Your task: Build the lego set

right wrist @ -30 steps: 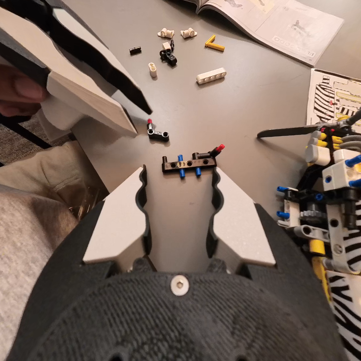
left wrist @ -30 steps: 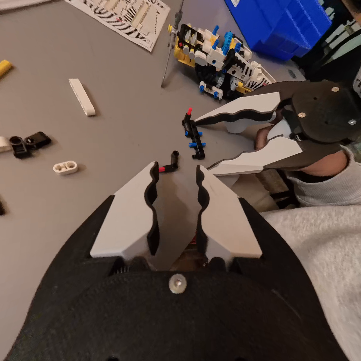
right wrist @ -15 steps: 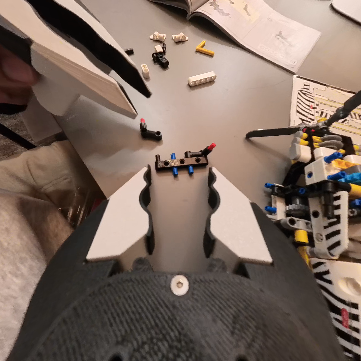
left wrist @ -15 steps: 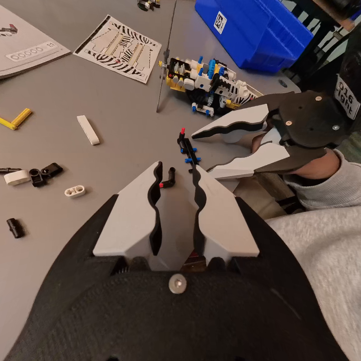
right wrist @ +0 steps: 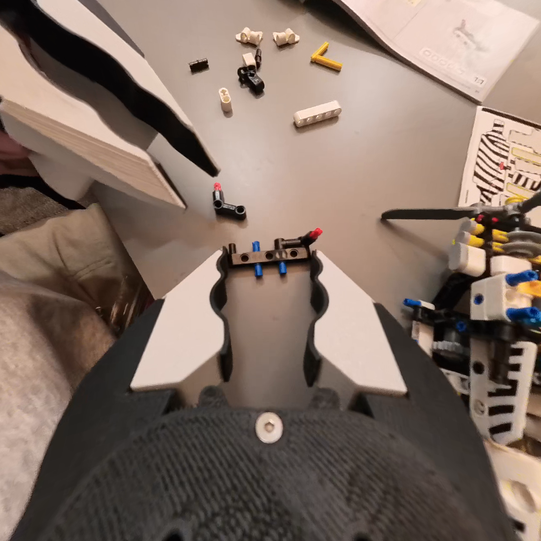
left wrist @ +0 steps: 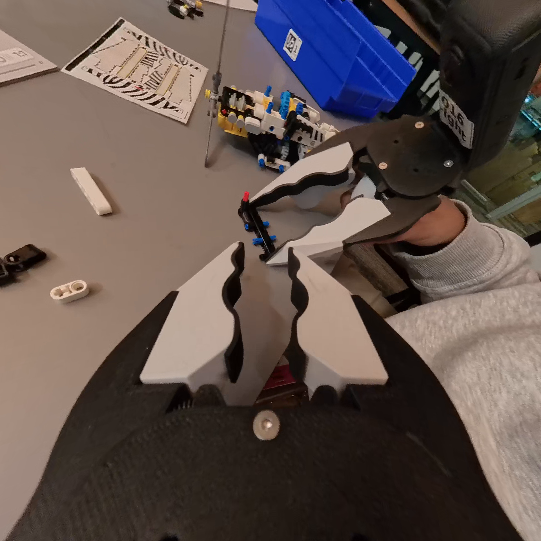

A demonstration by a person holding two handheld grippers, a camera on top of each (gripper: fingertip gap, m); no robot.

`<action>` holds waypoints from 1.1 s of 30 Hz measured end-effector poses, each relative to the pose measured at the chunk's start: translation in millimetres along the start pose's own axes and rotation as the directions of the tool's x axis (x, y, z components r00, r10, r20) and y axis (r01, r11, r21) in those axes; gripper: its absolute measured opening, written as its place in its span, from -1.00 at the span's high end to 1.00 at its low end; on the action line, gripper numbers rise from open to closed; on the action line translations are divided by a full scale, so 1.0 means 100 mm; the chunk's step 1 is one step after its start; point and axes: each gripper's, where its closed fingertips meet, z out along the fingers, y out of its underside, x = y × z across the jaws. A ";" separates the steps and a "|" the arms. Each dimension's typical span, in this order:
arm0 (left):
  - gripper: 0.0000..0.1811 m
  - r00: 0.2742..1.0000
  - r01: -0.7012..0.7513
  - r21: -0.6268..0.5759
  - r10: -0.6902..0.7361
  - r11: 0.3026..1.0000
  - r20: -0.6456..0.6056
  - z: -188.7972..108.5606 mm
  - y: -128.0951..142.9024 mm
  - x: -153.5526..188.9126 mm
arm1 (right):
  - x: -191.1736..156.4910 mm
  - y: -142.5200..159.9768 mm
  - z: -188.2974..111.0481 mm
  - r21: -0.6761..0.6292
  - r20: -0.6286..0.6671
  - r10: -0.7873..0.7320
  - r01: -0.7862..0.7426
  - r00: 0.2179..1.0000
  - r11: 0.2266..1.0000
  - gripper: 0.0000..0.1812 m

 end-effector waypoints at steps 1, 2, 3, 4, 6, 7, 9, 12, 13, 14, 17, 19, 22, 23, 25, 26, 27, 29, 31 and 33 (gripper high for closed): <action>0.67 1.000 -0.021 0.001 0.021 1.000 -0.013 0.00 0.00 0.03 | 0.01 0.00 -0.02 -0.003 -0.007 -0.003 0.003 1.000 1.000 0.39; 0.66 0.999 -0.048 0.002 0.048 0.999 -0.025 0.00 0.00 0.06 | 0.02 -0.01 -0.04 0.003 -0.012 -0.003 0.003 1.000 1.000 0.39; 0.65 0.996 -0.080 0.004 0.080 0.997 -0.036 0.00 0.01 0.09 | 0.02 -0.04 -0.08 0.016 -0.011 0.002 -0.002 1.000 1.000 0.39; 0.64 0.993 -0.112 0.007 0.112 0.994 -0.043 0.00 0.01 0.12 | 0.00 -0.08 -0.12 0.036 0.000 0.011 -0.011 1.000 0.999 0.39; 0.62 0.983 -0.174 0.025 0.175 0.984 -0.052 0.02 0.01 0.18 | -0.05 -0.18 -0.22 0.085 0.039 0.038 -0.041 0.999 0.995 0.39; 0.60 0.974 -0.224 0.049 0.226 0.973 -0.027 0.02 -0.01 0.20 | -0.08 -0.23 -0.27 0.111 0.072 0.059 -0.067 0.996 0.992 0.39; 0.58 0.936 -0.351 0.103 0.344 0.931 0.075 0.00 -0.10 0.21 | -0.14 -0.30 -0.34 0.133 0.150 0.123 -0.143 0.981 0.981 0.40; 0.65 0.860 -0.507 0.116 0.492 0.854 0.139 -0.02 -0.14 0.33 | -0.18 -0.30 -0.39 0.108 0.257 0.207 -0.241 0.944 0.965 0.39; 0.67 0.840 -0.539 0.101 0.526 0.836 0.133 -0.01 -0.11 0.37 | -0.20 -0.31 -0.41 0.100 0.302 0.236 -0.276 0.924 0.956 0.39; 0.68 0.824 -0.563 0.084 0.551 0.822 0.131 0.00 -0.08 0.38 | -0.22 -0.33 -0.43 0.096 0.349 0.264 -0.314 0.899 0.944 0.39; 0.68 0.769 -0.634 0.054 0.620 0.772 0.156 0.00 -0.02 0.39 | -0.29 -0.43 -0.53 0.083 0.486 0.325 -0.413 0.811 0.907 0.39; 0.68 0.716 -0.689 0.067 0.664 0.721 0.217 -0.03 -0.08 0.41 | -0.34 -0.44 -0.56 0.041 0.532 0.341 -0.426 0.775 0.904 0.39; 0.69 0.600 -0.789 0.072 0.739 0.611 0.306 -0.07 -0.10 0.47 | -0.41 -0.40 -0.58 -0.035 0.558 0.356 -0.407 0.750 0.913 0.40; 0.71 0.562 -0.816 0.071 0.757 0.574 0.332 -0.08 -0.10 0.48 | -0.43 -0.40 -0.58 -0.055 0.566 0.364 -0.406 0.740 0.912 0.39; 0.78 0.526 -0.842 0.092 0.774 0.531 0.353 -0.10 -0.08 0.52 | -0.46 -0.38 -0.58 -0.098 0.575 0.376 -0.395 0.727 0.914 0.40; 0.80 0.535 -0.839 0.106 0.773 0.533 0.342 -0.10 -0.07 0.54 | -0.48 -0.36 -0.57 -0.120 0.574 0.379 -0.383 0.726 0.916 0.40; 0.80 0.555 -0.828 0.119 0.767 0.549 0.323 -0.10 -0.05 0.57 | -0.49 -0.33 -0.55 -0.141 0.573 0.380 -0.369 0.726 0.918 0.40; 0.82 0.591 -0.804 0.144 0.751 0.576 0.294 -0.11 -0.04 0.61 | -0.54 -0.30 -0.53 -0.184 0.582 0.387 -0.348 0.715 0.919 0.40; 0.84 0.598 -0.800 0.151 0.754 0.580 0.272 -0.10 -0.02 0.64 | -0.59 -0.28 -0.52 -0.213 0.597 0.399 -0.341 0.696 0.915 0.40; 0.86 0.599 -0.799 0.141 0.755 0.584 0.267 -0.10 -0.01 0.63 | -0.60 -0.28 -0.51 -0.227 0.604 0.409 -0.345 0.684 0.911 0.39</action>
